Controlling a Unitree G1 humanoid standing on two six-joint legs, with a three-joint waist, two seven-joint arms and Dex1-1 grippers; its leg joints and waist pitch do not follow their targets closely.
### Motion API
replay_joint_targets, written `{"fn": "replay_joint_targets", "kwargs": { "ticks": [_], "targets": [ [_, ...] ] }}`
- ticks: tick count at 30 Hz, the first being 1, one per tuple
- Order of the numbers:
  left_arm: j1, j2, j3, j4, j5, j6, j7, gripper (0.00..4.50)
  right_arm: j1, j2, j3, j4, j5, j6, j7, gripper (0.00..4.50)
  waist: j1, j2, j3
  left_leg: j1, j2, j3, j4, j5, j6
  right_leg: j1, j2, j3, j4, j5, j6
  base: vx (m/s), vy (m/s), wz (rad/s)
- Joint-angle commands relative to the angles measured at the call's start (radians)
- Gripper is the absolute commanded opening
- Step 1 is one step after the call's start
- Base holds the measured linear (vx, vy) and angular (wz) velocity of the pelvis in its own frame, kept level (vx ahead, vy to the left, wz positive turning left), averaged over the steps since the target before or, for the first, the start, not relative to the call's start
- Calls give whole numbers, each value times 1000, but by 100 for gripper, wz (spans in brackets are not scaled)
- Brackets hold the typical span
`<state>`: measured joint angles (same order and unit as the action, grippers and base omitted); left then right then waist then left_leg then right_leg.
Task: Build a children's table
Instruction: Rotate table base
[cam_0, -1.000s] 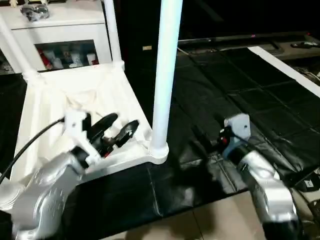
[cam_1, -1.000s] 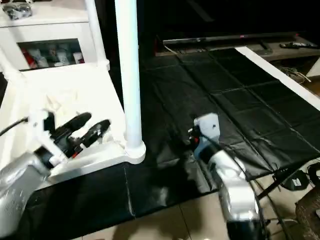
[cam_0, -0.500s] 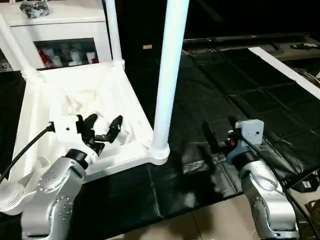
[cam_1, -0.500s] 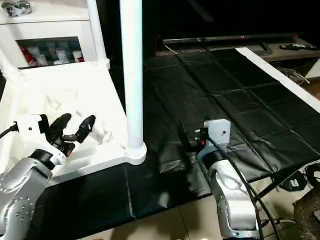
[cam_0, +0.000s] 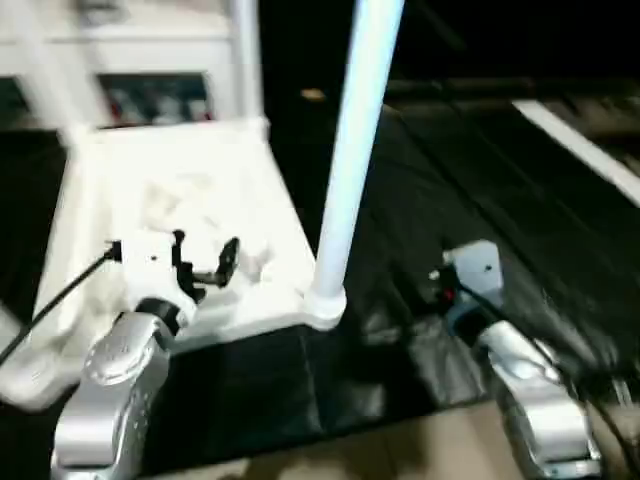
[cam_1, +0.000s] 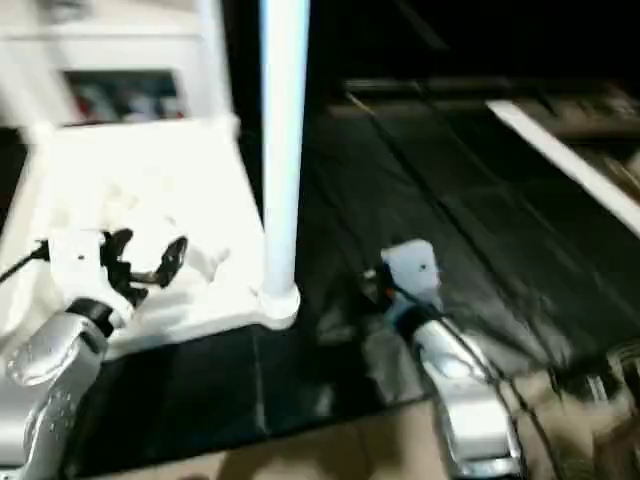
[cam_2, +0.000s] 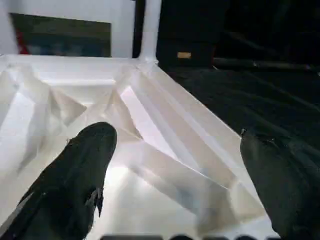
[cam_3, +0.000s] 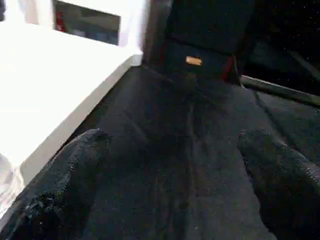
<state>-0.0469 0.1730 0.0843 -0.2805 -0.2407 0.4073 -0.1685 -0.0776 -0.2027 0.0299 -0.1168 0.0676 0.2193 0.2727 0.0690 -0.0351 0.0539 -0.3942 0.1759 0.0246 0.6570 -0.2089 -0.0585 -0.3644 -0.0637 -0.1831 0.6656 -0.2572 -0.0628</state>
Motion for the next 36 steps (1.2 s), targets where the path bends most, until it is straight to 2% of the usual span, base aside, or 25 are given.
{"fn": "replay_joint_targets", "kwargs": {
  "ticks": [1, 2, 3, 4, 5, 6, 7, 8, 9, 10, 11, 12, 13, 14, 16, 18, 19, 21, 22, 24, 26, 28, 31, 32, 36],
  "targets": [
    [-8, 4, -8, -9, 14, 5, 20, 450, -23, 6, -31, 14, 14, 15, -1, 450, 22, -25, -28, -5, -28, 81, 56, -68, 36, 9, -204, 167, -242, -824, 163, -45, -121, 35],
    [-11, 6, -10, -6, 26, 0, 27, 450, -30, 11, -47, 15, 30, 25, -9, 450, 59, -39, -37, -23, -11, 78, 29, -122, 67, 60, -221, 224, -195, -770, 170, -15, -95, 13],
    [-11, 8, -13, -6, 37, -5, 32, 450, -34, 14, -58, 15, 43, 33, -14, 450, 76, -29, -43, -21, 0, 68, 14, -117, 78, 78, -231, 234, -181, -671, 139, -15, -95, 13],
    [-12, 9, -15, -5, 37, 6, 35, 450, -41, 15, -72, 24, 57, 41, -14, 450, 93, -21, -50, -3, 16, 61, -18, -79, 110, 79, -227, 236, -166, -418, 22, -15, -71, 14],
    [-12, 8, -14, -4, 31, 19, 35, 450, -45, 16, -78, 33, 63, 43, -10, 450, 91, -5, -49, 36, 33, 70, -70, 10, 127, 50, -162, 178, -142, -205, -99, -28, -32, 25],
    [-14, 10, -15, -1, 26, 21, 29, 450, -46, 13, -81, 39, 77, 30, 10, 450, 81, 4, -44, 44, 50, 68, -98, 41, 145, 38, -122, 149, -122, -127, -122, -28, -32, 25],
    [-15, 12, -16, 0, 24, 20, 22, 450, -47, 14, -83, 40, 83, 24, 14, 450, 70, 23, -58, 86, 104, 51, -103, 75, 167, 13, -91, 125, -99, -32, -123, -24, -5, 23],
    [-21, 23, -23, 5, 17, 16, -10, 450, -46, 19, -90, 37, 116, 3, 38, 450, 66, 27, -56, 93, 126, 57, -102, 39, 159, 1, -97, 132, -97, 27, -125, -25, 9, 21],
    [-26, 39, -37, 10, 20, 15, -39, 450, -45, 11, -86, 33, 122, -8, 53, 450, 66, 25, -52, 85, 121, 68, -106, -7, 142, 6, -104, 138, -101, 28, -127, -25, 9, 21],
    [-32, 62, -61, 15, 20, 6, -85, 450, -43, -2, -80, 32, 107, -14, 59, 450, 66, 18, -45, 70, 97, 90, -116, -113, 92, 23, -117, 144, -113, -36, -129, 0, 0, 0],
    [-32, 62, -61, 15, 20, 6, -85, 450, -43, -2, -80, 32, 107, -14, 59, 450, 68, 15, -38, 67, 79, 102, -121, -194, 46, 30, -123, 145, -133, -164, -100, 0, 0, 0],
    [-38, 80, -81, 19, 2, -4, -140, 450, -39, -9, -79, 37, 82, -17, 43, 450, 67, 14, -35, 68, 77, 101, -125, -225, 29, 33, -124, 143, -139, -232, -80, 0, 0, 0],
    [-55, 112, -109, 34, -9, 53, -189, 450, -34, -31, -71, 40, 83, -9, 79, 450, 66, 22, -30, 74, 76, 100, -130, -279, 6, 29, -123, 138, -155, -352, -39, 0, 0, 0],
    [-59, 120, -115, 38, -11, 66, -200, 450, -34, -37, -69, 42, 83, -6, 86, 450, 62, 16, -33, 80, 72, 100, -131, -303, -3, 31, -124, 135, -167, -418, 2, 0, 0, 0],
    [-68, 134, -126, 47, -14, 84, -221, 450, -36, -47, -67, 47, 78, 1, 95, 450, 58, 15, -36, 71, 73, 97, -139, -269, -2, 39, -123, 135, -167, -388, 25, 0, 0, 0],
    [-91, 145, -131, 74, -20, 79, -253, 450, -37, -59, -71, 47, 88, 14, 110, 450, 55, 15, -39, 65, 72, 97, -138, -231, 6, 40, -122, 135, -165, -350, 27, 0, 0, 0],
    [-138, 207, -169, 130, -13, 80, -358, 450, -36, -106, -69, 39, 118, 56, 178, 450, 52, 21, -41, 63, 71, 96, -137, -211, 12, 41, -123, 134, -164, -328, 19, 0, 0, 0],
    [-178, 288, -219, 175, -7, 107, -487, 450, -28, -169, -63, 14, 167, 99, 276, 450, 49, 17, -47, 63, 70, 97, -133, -174, 30, 42, -119, 137, -155, -269, 14, 0, 0, 0],
    [-211, 337, -248, 210, -8, 116, -572, 450, -22, -220, -53, -10, 198, 139, 345, 450, 50, 24, -52, 61, 74, 94, -130, -133, 43, 43, -118, 138, -141, -195, -4, 0, 0, 0],
    [-234, 357, -258, 232, -15, 119, -615, 450, -19, -249, -46, -25, 217, 169, 382, 450, 46, 25, -58, 55, 76, 94, -123, -66, 65, 48, -118, 137, -125, -66, -42, 52, 10, -1],
    [-279, 384, -289, 289, -11, 86, -717, 450, -16, -289, -27, -50, 250, 201, 456, 450, 43, 28, -64, 54, 76, 97, -115, -4, 94, 48, -121, 136, -107, 68, -110, 57, 13, 1],
    [-346, 396, -330, 384, 14, 42, -820, 450, -22, -319, 11, -63, 255, 212, 523, 450, 46, 31, -63, 52, 72, 100, -112, -2, 113, 50, -123, 134, -110, 75, -124, 26, 5, 1],
    [-412, 395, -363, 474, 22, 29, -882, 421, -35, -335, 41, -75, 278, 252, 566, 450, 46, 31, -61, 51, 78, 100, -115, -32, 104, 54, -128, 132, -116, 26, -134, 0, 0, 0],
    [-428, 396, -375, 493, 23, 27, -902, 421, -37, -339, 48, -78, 279, 257, 575, 450, 48, 33, -58, 54, 75, 102, -116, -57, 96, 52, -125, 131, -127, -34, -123, 0, 0, 0],
    [-516, 392, -459, 604, 52, 20, -1046, 378, -53, -361, 79, -82, 279, 269, 615, 450, 52, 37, -53, 56, 77, 101, -123, -111, 60, 52, -129, 132, -145, -174, -82, 0, 0, 0]
  ]
}}
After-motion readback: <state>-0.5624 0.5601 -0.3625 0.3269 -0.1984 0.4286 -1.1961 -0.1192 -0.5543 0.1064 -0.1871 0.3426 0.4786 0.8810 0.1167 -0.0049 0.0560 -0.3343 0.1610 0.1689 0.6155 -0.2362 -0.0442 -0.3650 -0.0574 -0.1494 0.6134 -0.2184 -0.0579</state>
